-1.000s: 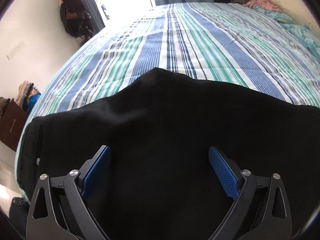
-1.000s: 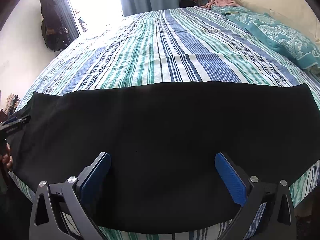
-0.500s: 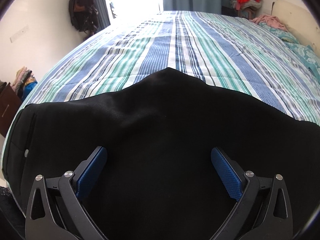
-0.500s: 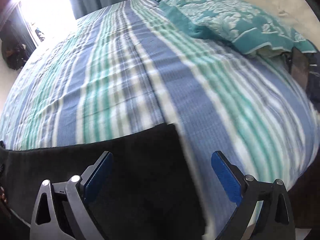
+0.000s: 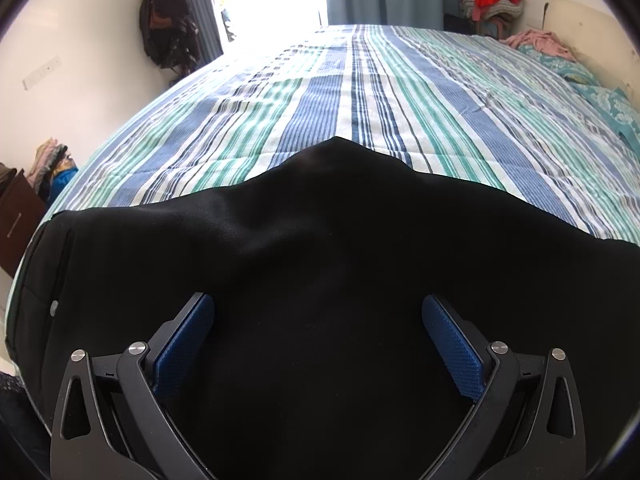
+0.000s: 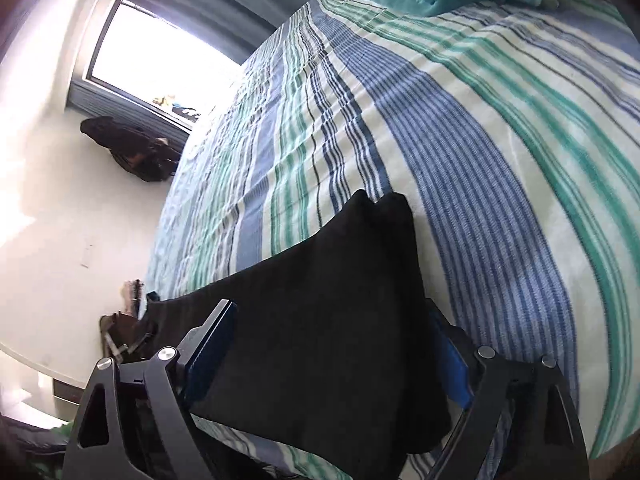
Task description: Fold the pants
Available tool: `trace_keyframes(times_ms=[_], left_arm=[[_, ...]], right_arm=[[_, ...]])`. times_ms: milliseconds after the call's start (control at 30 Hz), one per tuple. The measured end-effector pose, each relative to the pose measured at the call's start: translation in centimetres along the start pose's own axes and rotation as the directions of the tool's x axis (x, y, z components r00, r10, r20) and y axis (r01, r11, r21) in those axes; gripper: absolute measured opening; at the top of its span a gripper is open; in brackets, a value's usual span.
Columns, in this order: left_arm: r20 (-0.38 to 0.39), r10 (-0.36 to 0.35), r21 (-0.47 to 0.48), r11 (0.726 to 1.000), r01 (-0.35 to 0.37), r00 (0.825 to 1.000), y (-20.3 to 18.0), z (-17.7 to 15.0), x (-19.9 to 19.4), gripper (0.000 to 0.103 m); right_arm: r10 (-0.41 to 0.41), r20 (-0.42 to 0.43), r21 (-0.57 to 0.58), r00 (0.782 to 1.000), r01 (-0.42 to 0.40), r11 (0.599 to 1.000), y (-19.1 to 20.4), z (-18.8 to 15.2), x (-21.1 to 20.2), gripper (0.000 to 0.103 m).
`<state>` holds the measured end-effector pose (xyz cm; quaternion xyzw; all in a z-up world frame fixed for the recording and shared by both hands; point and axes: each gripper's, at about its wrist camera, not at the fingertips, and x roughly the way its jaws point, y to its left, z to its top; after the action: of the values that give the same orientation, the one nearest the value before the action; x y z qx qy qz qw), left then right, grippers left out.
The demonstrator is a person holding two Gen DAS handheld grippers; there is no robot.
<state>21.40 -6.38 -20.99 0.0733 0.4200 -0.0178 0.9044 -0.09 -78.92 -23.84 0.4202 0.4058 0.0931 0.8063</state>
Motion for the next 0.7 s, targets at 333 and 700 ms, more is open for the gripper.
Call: trace_keyframes(times_ms=[333, 700], left_arm=[[0.001, 0.002, 0.0, 1.0, -0.002, 1.0, 0.0, 0.0, 0.0, 0.103], [0.005, -0.006, -0.006, 1.0, 0.006, 1.0, 0.0, 0.1, 0.0, 0.103]], right_arm=[[-0.064, -0.08, 0.116, 0.995, 0.073, 0.991, -1.0, 1.0, 1.8, 0.04], [0.287, 0.129, 0.164, 0.949, -0.306, 0.938, 6.3, -2.4, 0.7, 0.016]])
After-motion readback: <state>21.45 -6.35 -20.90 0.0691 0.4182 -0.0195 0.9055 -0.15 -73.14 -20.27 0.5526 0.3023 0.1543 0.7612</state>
